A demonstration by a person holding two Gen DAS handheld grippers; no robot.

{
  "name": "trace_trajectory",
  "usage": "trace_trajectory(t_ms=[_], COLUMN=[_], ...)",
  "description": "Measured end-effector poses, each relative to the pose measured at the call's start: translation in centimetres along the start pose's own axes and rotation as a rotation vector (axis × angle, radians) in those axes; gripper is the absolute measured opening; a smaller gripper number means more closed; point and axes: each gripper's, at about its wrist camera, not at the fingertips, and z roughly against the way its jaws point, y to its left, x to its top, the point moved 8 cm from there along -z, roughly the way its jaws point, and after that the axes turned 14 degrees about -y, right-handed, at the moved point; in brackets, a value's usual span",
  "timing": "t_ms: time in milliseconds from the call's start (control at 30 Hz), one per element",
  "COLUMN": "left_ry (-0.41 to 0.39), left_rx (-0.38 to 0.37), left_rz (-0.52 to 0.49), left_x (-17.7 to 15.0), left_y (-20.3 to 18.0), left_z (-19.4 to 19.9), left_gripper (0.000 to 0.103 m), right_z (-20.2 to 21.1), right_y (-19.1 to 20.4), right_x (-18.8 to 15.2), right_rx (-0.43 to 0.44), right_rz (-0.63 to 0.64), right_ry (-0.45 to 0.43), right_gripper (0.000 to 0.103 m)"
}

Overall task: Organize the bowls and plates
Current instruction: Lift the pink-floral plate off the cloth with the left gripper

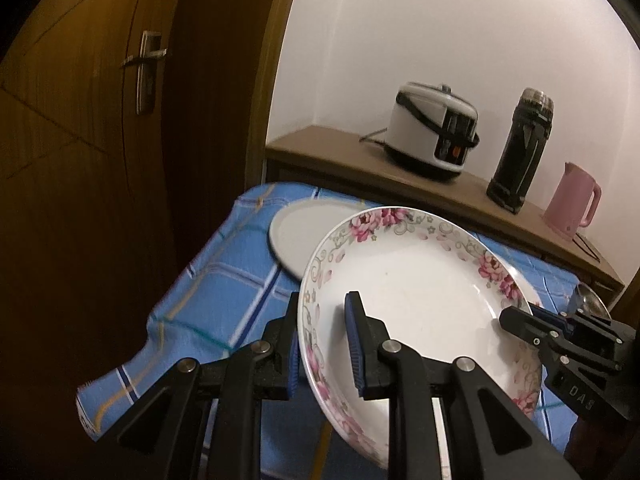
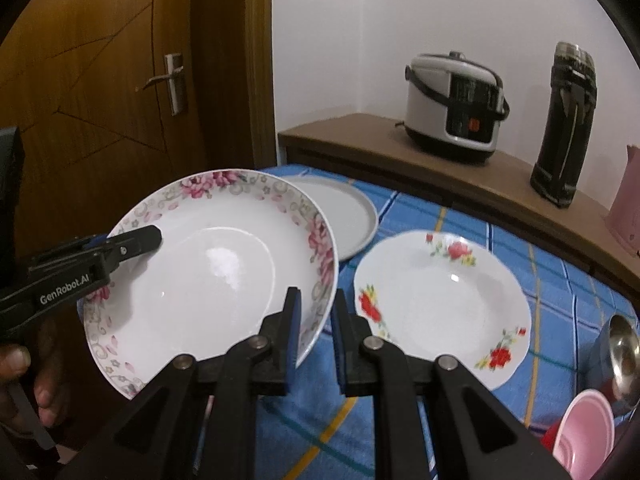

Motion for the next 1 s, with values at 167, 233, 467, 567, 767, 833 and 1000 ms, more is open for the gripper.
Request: trace_trajectory(t_ms=[167, 233, 467, 567, 767, 833, 1000], left_ry=[-0.062, -0.07, -0.156, -0.189, -0.231, -0.237, -0.259], left_rx=[-0.004, -0.009, -0.042, -0.049, -0.043, -0.043, -0.036], left_rz=[-0.005, -0.009, -0.043, -0.055, -0.062, -0.062, -0.068], left_x=[2.3, 3.1, 6.9, 8.3, 10.0, 10.5, 11.7], left_y=[-0.1, -0.2, -1.6, -2.1, -2.3, -2.2, -2.2], left_z=[-0.5, -0.9, -1.3, -1.6, -2.9, -3.4, -3.9], left_gripper=[0.022, 0.022, 0.022, 0.023, 0.023, 0.023, 0.023], right_z=[-0.3, -0.4, -0.6, -0.7, -1.7, -2.0, -2.7], right_y=[-0.2, -0.5, -1.8, -2.2, -2.8, -3.0, -3.2], right_x=[1.9, 2.6, 5.7, 6.9, 8.4, 8.8, 10.0], right_rx=[-0.013, -0.021, -0.051, -0.062, -0.072, -0.076, -0.074], right_rz=[0.006, 0.005, -0.005, -0.008, -0.012, -0.017, -0.032], right_ry=[-0.045, -0.054, -0.112, -0.137, -0.155, -0.16, -0.174], right_gripper=[0.015, 0.015, 0.015, 0.015, 0.015, 0.015, 0.015])
